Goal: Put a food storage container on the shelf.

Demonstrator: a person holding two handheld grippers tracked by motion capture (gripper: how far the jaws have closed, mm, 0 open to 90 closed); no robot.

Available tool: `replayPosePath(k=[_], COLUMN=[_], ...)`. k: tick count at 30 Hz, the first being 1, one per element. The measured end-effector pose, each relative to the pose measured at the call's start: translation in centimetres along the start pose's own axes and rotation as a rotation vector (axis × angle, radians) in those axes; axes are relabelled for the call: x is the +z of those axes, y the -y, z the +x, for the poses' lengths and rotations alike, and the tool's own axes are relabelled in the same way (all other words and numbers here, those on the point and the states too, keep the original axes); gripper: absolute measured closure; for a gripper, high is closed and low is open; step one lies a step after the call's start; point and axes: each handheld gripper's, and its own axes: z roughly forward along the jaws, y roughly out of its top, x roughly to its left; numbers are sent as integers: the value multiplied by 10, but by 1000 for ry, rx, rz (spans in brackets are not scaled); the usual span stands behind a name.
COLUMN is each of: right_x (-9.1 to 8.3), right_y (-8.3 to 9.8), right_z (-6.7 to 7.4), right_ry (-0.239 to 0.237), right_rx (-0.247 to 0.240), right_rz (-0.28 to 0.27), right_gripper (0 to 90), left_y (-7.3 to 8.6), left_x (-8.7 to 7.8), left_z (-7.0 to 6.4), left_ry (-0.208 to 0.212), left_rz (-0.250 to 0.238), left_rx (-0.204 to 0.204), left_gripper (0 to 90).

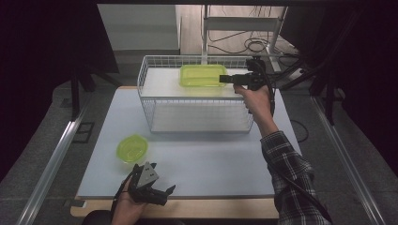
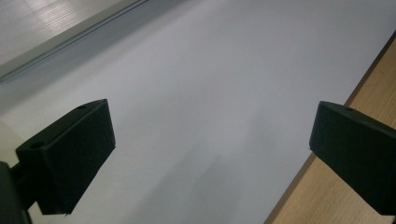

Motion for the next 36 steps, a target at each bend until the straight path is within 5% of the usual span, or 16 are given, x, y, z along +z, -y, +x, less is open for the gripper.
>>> replayPosePath(k=[29,36], right_x=[-25,-28], right_y=[41,60], right_z=[5,7], right_ry=[-60,-58], right_rx=[-157,-229], right_rz=[48,92], right_gripper=[98,59], left_y=[0,0], left_x=[-1,0], left_z=[0,0], left_ry=[1,5], left_rz=[-18,-15], left_rx=[0,-6], left_gripper=[5,5])
